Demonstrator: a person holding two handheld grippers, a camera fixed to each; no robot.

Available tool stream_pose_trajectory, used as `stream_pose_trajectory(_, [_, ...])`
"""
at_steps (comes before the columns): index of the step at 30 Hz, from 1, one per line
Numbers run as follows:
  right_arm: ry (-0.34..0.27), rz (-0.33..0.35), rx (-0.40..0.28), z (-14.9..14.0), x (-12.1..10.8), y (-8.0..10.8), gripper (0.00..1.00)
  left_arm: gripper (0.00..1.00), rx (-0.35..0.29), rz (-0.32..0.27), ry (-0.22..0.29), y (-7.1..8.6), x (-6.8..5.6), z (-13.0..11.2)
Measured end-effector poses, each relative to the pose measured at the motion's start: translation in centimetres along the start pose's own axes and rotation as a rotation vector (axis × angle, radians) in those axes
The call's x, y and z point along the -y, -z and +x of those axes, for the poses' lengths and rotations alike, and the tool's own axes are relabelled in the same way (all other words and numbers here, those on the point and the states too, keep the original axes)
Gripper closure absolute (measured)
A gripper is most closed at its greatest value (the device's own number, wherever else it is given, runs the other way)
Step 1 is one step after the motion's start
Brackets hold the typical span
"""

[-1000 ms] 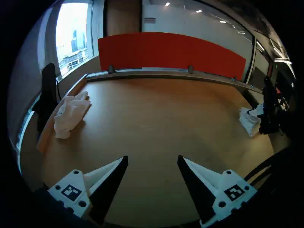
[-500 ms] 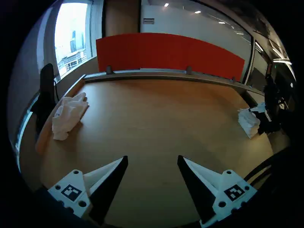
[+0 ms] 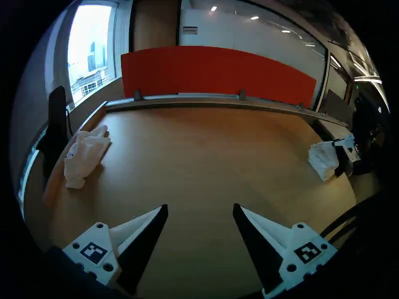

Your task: Fold towel

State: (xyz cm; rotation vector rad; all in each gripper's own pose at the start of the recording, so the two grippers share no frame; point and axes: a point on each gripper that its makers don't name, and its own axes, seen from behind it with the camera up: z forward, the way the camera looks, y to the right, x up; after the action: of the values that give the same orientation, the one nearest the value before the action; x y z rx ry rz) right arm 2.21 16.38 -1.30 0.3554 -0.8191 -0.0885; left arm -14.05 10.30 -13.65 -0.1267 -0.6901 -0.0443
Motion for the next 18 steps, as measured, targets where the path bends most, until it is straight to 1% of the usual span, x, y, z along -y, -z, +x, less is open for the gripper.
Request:
stream_pose_trajectory(4, [-0.009,0.008,-0.002,-1.0,0.7,0.8,0.91,0.03,-0.002,-0.005,-0.006,0.1,0.0,0.0])
stream_pose_trajectory(9, [-0.018,0.025,0.013,-2.8,1.6,1.0,0.91,0.03,-0.004,-0.01,-0.012,0.2,-0.1,0.1])
stream_pose_trajectory(15, [-0.025,0.033,0.069,-5.8,2.2,-0.3,0.91,0.03,0.0,-0.011,-0.016,0.3,-0.2,-0.1])
stream_pose_trajectory(18, [-0.031,0.031,0.087,-6.8,2.2,-0.9,0.91,0.03,-0.001,-0.01,-0.02,0.4,0.0,-0.1])
